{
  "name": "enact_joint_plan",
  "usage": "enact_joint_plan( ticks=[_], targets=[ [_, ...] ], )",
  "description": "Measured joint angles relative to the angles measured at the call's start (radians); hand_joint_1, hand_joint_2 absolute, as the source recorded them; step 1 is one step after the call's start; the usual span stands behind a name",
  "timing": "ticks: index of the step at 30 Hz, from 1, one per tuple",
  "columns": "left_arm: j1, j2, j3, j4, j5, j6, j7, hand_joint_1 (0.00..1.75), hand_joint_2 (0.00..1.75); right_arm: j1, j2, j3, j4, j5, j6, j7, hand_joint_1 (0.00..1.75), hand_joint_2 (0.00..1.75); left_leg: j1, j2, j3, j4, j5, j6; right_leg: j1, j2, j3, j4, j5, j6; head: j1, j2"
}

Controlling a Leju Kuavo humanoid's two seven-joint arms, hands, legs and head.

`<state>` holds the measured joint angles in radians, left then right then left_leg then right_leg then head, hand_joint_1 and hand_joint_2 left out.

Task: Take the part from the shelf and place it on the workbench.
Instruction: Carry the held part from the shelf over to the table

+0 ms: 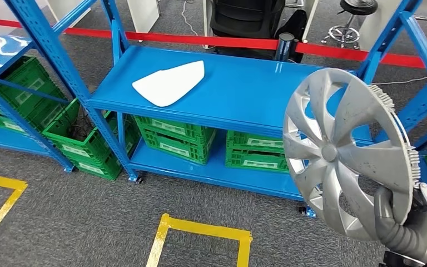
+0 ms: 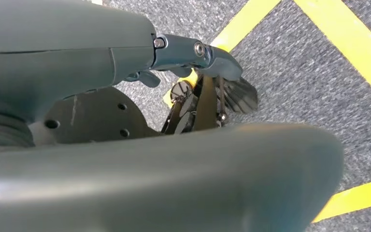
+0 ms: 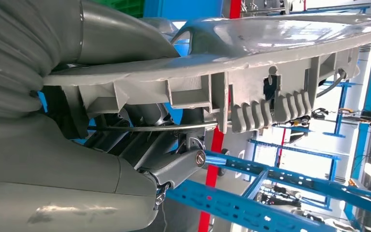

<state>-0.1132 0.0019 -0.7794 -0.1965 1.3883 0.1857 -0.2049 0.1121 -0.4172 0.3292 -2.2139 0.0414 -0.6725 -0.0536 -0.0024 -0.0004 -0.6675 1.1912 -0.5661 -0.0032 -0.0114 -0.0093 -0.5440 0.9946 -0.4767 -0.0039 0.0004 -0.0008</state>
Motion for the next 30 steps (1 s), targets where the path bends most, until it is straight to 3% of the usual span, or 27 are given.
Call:
enact_joint_plan(
  ticks=[2,3,5,7,8,11,13,16,17,18,19,21,22,23,25,27,28,30],
  targets=[
    [0.001,0.000,0.000,0.000,-0.002,0.002,0.009,0.00,0.00,0.001,0.000,0.000,0.004,-0.004,0.006,0.000,1.75,1.75,0.008,0.000,-0.036,0.096,-0.034,-0.008,-0.001,0.000,-0.013,0.004,0.007,0.001,-0.005,0.000],
    [0.002,0.000,0.000,0.000,-0.003,0.003,0.014,0.00,0.00,0.001,0.000,0.000,0.006,-0.006,0.010,-0.001,1.75,1.75,0.011,0.000,-0.028,0.092,-0.025,-0.010,-0.002,0.001,-0.020,0.007,0.010,0.003,-0.008,0.000],
    [0.002,0.000,0.000,0.000,-0.005,0.004,0.023,0.00,0.00,0.002,0.000,0.000,0.009,-0.009,0.016,-0.001,1.75,1.75,0.016,0.000,0.045,-0.025,0.026,-0.011,-0.006,0.003,-0.030,0.015,0.014,0.009,-0.017,0.000],
    [-0.002,0.000,0.000,0.001,-0.007,0.003,0.029,0.00,0.00,0.002,-0.001,-0.001,0.010,-0.010,0.019,-0.002,1.75,1.75,0.017,-0.001,0.117,-0.150,0.055,-0.007,-0.005,0.004,-0.039,0.022,0.019,0.020,-0.028,0.000],
    [-0.003,0.000,0.000,0.001,-0.008,0.002,0.030,0.00,0.00,0.002,-0.001,-0.002,0.010,-0.010,0.020,-0.003,1.75,1.75,0.015,-0.003,0.131,-0.176,0.057,-0.002,-0.004,0.004,-0.043,0.023,0.023,0.028,-0.030,0.000],
    [-0.002,0.000,0.000,0.001,-0.010,0.000,0.031,0.00,0.00,0.002,-0.003,-0.004,0.011,-0.010,0.020,-0.005,1.75,1.75,0.010,-0.004,0.127,-0.184,0.072,0.021,-0.009,0.004,-0.052,0.021,0.035,0.050,-0.028,0.000],
    [-0.002,-0.001,0.000,0.001,-0.011,0.000,0.031,0.00,0.00,0.003,-0.004,-0.006,0.011,-0.010,0.020,-0.006,1.75,1.75,0.012,-0.002,0.113,-0.191,0.090,0.037,-0.011,0.004,-0.076,0.056,-0.003,0.059,-0.022,0.000],
    [-0.003,0.000,0.000,0.001,-0.013,0.000,0.031,0.00,0.00,0.003,-0.006,-0.009,0.012,-0.010,0.020,-0.007,1.75,1.75,0.008,-0.001,0.082,-0.193,0.114,0.050,-0.012,0.004,-0.137,0.233,-0.125,0.063,-0.002,0.000],
    [-0.002,-0.001,0.000,0.001,-0.015,-0.001,0.031,0.00,0.00,0.003,-0.006,-0.009,0.013,-0.010,0.021,-0.007,1.75,1.75,0.006,-0.001,0.070,-0.191,0.122,0.050,-0.011,0.004,-0.146,0.282,-0.147,0.063,0.004,0.000],
    [-0.002,-0.001,0.000,0.001,-0.020,-0.001,0.033,0.00,0.00,0.003,-0.006,-0.009,0.015,-0.010,0.023,-0.007,1.75,1.75,0.004,-0.001,0.058,-0.190,0.130,0.050,-0.010,0.004,-0.138,0.298,-0.150,0.061,0.008,0.000],
    [-0.002,-0.002,0.000,0.001,-0.026,-0.003,0.035,0.00,0.00,0.003,-0.006,-0.009,0.016,-0.011,0.025,-0.007,1.75,1.75,0.002,-0.001,0.045,-0.188,0.139,0.050,-0.008,0.004,-0.112,0.277,-0.136,0.059,0.011,0.000],
    [-0.003,-0.002,-0.001,0.001,-0.035,-0.006,0.042,0.00,0.00,0.001,-0.007,-0.009,0.018,-0.012,0.030,-0.008,1.75,1.75,0.001,-0.002,0.025,-0.183,0.154,0.048,-0.004,0.004,-0.018,0.144,-0.091,0.049,0.017,0.000],
    [-0.003,-0.003,-0.001,0.001,-0.037,-0.008,0.045,0.00,0.00,-0.001,-0.007,-0.010,0.018,-0.012,0.032,-0.008,1.75,1.75,-0.001,-0.002,0.018,-0.181,0.162,0.045,0.000,0.003,0.030,0.075,-0.079,0.045,0.019,0.000],
    [-0.004,-0.004,-0.002,0.001,-0.037,-0.009,0.048,0.00,0.00,-0.003,-0.007,-0.010,0.018,-0.012,0.034,-0.009,1.75,1.75,-0.001,-0.002,0.014,-0.180,0.169,0.040,0.003,0.003,0.059,0.029,-0.074,0.040,0.018,0.000],
    [-0.004,-0.006,-0.002,0.000,-0.037,-0.013,0.053,0.00,0.00,-0.005,-0.009,-0.011,0.018,-0.012,0.038,-0.010,1.75,1.75,0.001,-0.001,0.012,-0.181,0.184,0.028,0.011,0.003,0.070,-0.003,-0.074,0.031,0.018,0.000],
    [-0.003,-0.008,-0.002,0.001,-0.038,-0.015,0.057,0.00,0.00,-0.006,-0.010,-0.012,0.018,-0.014,0.042,-0.012,1.75,1.75,0.003,-0.002,0.010,-0.185,0.191,0.014,0.010,0.001,0.055,-0.013,-0.057,0.016,0.020,0.000],
    [-0.002,-0.007,-0.002,0.001,-0.038,-0.015,0.058,0.00,0.00,-0.006,-0.010,-0.012,0.018,-0.015,0.044,-0.013,1.75,1.75,0.003,-0.003,0.002,-0.173,0.171,0.008,0.008,0.000,0.048,-0.018,-0.044,0.008,0.019,0.000],
    [-0.001,-0.007,-0.002,0.001,-0.036,-0.015,0.060,0.00,0.00,-0.006,-0.010,-0.013,0.019,-0.015,0.048,-0.015,1.75,1.75,0.006,-0.004,-0.027,-0.089,0.075,0.000,0.004,-0.003,0.027,-0.025,-0.019,-0.002,0.010,0.000]
  ],
)
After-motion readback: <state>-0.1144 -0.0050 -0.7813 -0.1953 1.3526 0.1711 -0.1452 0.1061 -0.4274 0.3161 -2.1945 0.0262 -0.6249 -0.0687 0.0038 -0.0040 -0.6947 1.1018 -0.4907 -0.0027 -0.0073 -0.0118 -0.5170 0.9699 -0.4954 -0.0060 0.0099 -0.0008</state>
